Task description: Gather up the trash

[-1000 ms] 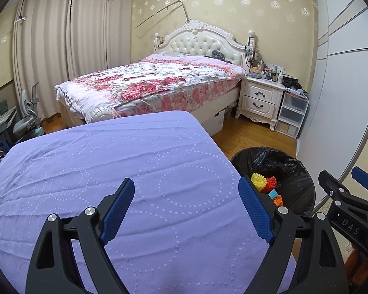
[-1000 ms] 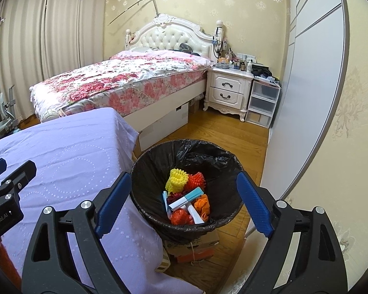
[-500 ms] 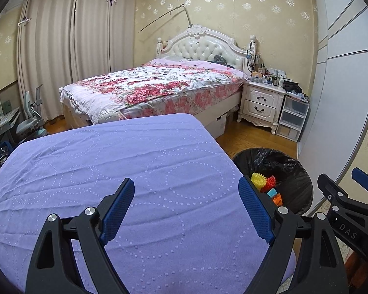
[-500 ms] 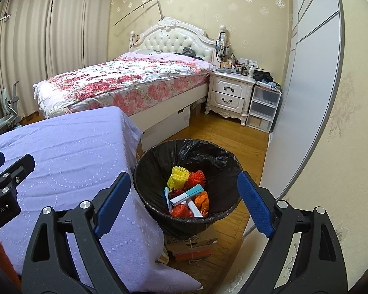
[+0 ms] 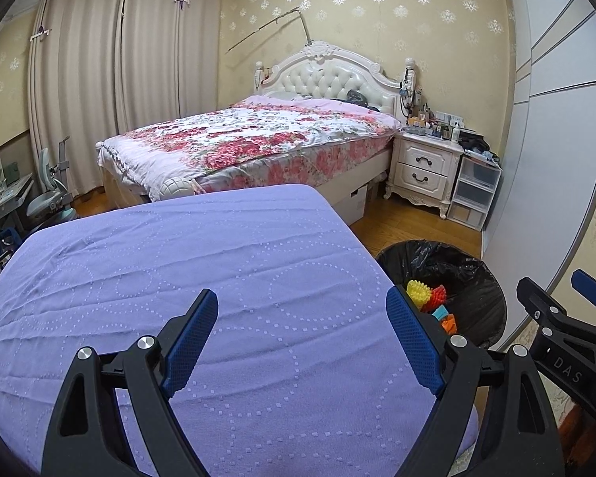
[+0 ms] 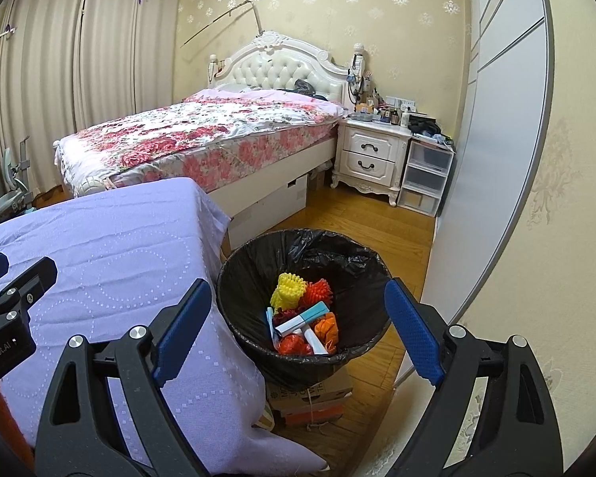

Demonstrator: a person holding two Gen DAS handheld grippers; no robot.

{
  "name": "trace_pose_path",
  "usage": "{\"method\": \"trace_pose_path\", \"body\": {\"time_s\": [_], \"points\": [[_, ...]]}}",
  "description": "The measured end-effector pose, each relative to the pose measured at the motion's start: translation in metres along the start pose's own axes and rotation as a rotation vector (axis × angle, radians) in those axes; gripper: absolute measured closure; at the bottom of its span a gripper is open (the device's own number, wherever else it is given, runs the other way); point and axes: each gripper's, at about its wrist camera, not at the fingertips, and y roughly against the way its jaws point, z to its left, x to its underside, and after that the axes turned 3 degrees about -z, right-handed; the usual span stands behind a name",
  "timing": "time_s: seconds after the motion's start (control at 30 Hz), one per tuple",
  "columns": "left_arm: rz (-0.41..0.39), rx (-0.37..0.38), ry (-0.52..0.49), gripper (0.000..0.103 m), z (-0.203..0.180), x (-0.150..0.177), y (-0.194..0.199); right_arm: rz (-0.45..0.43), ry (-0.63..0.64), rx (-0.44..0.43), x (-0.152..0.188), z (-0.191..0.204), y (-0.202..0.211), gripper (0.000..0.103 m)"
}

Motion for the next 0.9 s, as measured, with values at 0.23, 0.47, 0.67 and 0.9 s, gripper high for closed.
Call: {"method": "trace_pose_path", "body": {"time_s": [0.23, 0.47, 0.67, 0.9], "points": [[0.000, 0.001, 0.002, 0.019, -0.0004, 0.0003, 0.0005, 0.001, 0.001, -0.001, -0.0002, -0.0003, 0.0004, 0.016], [0.001, 0.001, 0.001, 0.019, -0.0001, 0.0002, 0.0005, 0.000, 0.003, -0.001, -0.0018, -0.0002, 0.0014, 0.016], [0.001, 0.001, 0.002, 0.019, 0.0002, -0.0001, 0.0002, -0.002, 0.004, -0.001, -0.0014, -0.0001, 0.0014, 0.016], [0.001, 0.001, 0.002, 0.019, 0.0003, -0.0001, 0.0005, -0.001, 0.003, -0.002, -0.0023, 0.0002, 0.0026, 0.016]]}}
